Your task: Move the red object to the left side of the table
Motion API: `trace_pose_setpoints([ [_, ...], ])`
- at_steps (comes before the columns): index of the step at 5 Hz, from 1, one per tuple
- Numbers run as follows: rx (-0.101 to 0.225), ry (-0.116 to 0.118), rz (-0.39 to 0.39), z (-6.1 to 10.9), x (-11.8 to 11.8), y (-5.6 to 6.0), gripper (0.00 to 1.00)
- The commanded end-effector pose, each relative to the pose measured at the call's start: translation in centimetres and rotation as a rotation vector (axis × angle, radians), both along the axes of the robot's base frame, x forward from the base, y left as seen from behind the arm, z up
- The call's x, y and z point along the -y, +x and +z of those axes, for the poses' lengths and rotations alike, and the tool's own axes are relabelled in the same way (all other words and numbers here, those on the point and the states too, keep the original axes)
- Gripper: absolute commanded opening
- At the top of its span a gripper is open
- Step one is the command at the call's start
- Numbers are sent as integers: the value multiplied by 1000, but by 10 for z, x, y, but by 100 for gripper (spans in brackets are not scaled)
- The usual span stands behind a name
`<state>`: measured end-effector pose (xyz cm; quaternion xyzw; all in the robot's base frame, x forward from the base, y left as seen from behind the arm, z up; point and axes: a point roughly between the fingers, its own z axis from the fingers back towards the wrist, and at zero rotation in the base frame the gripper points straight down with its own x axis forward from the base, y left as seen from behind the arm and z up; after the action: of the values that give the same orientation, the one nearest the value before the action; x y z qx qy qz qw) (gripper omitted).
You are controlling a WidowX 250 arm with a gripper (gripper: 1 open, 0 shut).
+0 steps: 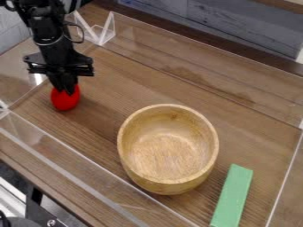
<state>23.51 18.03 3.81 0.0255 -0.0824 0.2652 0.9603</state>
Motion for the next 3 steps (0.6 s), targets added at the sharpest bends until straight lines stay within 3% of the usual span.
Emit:
trace_pose_setpoints([
  [1,1,14,55,1,-22,-4,0],
  [3,-22,8,148,-4,-37,-12,0],
])
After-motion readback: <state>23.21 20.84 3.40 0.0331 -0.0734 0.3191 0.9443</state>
